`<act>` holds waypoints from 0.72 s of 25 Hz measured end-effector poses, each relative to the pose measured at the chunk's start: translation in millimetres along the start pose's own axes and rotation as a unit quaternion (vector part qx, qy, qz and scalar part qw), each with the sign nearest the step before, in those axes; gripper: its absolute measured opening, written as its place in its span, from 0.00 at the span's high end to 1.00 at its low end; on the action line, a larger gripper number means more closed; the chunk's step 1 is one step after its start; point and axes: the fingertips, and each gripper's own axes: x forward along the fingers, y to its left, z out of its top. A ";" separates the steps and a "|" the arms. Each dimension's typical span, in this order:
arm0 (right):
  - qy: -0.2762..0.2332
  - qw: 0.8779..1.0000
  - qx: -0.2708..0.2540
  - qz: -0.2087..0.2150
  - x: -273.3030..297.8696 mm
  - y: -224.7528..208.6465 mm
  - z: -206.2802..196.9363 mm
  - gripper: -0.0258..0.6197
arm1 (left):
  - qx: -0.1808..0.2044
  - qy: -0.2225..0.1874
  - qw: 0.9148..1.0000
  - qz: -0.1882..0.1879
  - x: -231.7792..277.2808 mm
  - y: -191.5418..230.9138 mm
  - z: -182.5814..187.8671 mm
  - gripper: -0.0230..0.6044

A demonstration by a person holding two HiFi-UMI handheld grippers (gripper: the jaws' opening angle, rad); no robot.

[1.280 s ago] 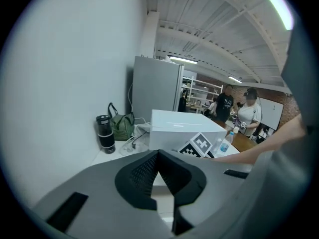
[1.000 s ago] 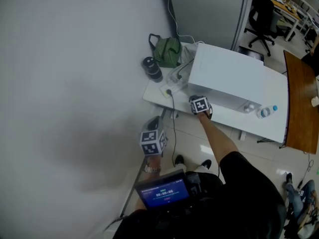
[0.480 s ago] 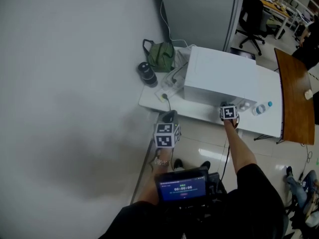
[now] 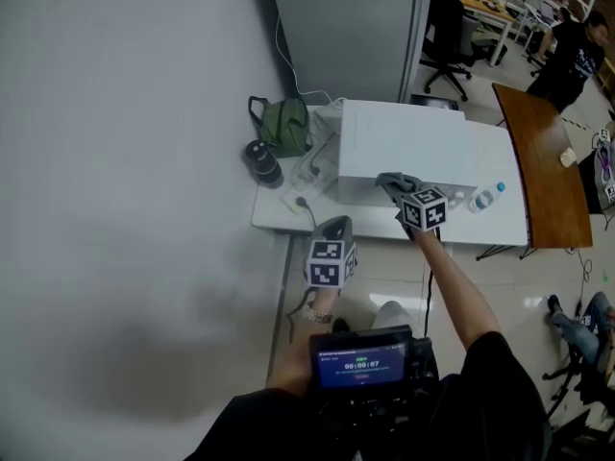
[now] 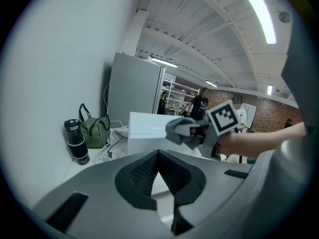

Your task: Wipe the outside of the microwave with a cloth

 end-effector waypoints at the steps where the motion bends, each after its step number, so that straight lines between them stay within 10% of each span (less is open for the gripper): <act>1: -0.007 1.000 0.003 0.016 7.0 3.4 19.9 0.94 | -0.004 0.005 1.000 -0.003 3.5 0.9 -3.6 0.97; 10: 0.150 0.983 0.093 0.058 141.6 -83.8 106.5 0.94 | -0.008 0.014 0.999 0.043 37.4 31.7 3.1 0.97; 18: 0.299 0.949 0.068 0.070 229.6 -119.5 63.7 0.94 | -0.007 0.017 0.995 0.103 67.2 51.9 28.4 0.97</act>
